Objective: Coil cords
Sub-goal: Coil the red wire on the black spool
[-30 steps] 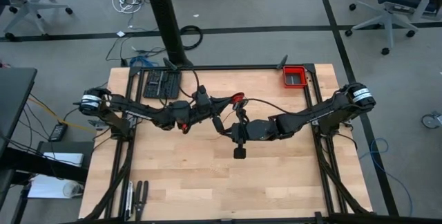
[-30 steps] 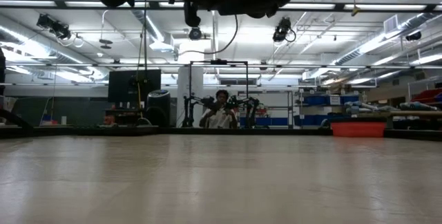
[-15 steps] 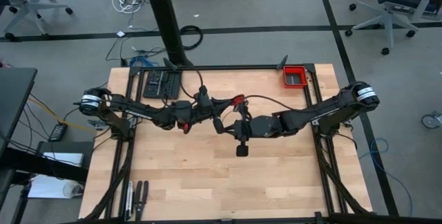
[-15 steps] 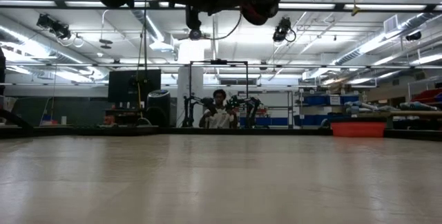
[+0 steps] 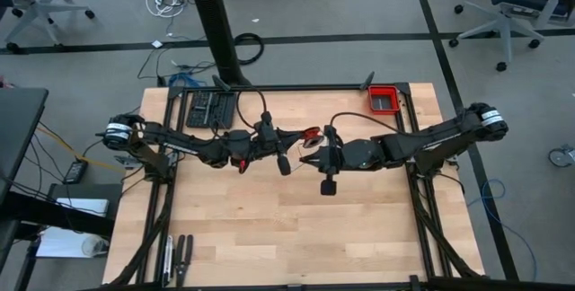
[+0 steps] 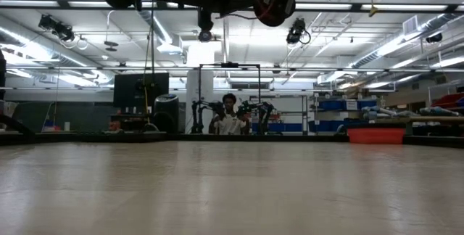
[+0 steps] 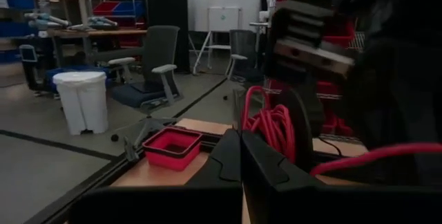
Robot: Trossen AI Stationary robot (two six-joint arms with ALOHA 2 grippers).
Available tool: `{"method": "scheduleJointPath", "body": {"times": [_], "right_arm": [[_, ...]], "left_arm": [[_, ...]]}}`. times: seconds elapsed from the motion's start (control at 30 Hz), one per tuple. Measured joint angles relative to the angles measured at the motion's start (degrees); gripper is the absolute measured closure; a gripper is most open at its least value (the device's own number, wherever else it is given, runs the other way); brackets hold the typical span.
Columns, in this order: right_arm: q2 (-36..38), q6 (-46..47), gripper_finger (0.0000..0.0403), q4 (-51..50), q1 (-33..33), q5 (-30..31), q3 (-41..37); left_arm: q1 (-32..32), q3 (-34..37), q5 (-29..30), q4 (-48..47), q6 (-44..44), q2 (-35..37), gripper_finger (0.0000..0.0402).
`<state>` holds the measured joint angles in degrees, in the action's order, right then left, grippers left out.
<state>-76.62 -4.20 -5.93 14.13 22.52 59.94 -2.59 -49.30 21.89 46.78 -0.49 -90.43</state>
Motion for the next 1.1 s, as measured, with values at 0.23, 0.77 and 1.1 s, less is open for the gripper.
{"method": "scheduleJointPath", "body": {"times": [0.23, 0.77, 1.1], "right_arm": [[2.4, -0.4, 0.0403, -1.6, 0.4, 2.4, 0.0], [12.3, 5.3, 0.0403, -14.2, 3.1, 9.1, 0.0], [14.4, 6.7, 0.0403, -22.9, 1.7, 15.4, 0.0]], "left_arm": [[0.0, 0.0, 0.1, -0.7, 0.1, 0.0, 0.0401], [0.0, 0.0, 0.3, -1.9, 0.5, 0.2, 0.0401], [0.1, -0.1, -5.4, -3.1, 1.5, 1.3, 0.0401]]}}
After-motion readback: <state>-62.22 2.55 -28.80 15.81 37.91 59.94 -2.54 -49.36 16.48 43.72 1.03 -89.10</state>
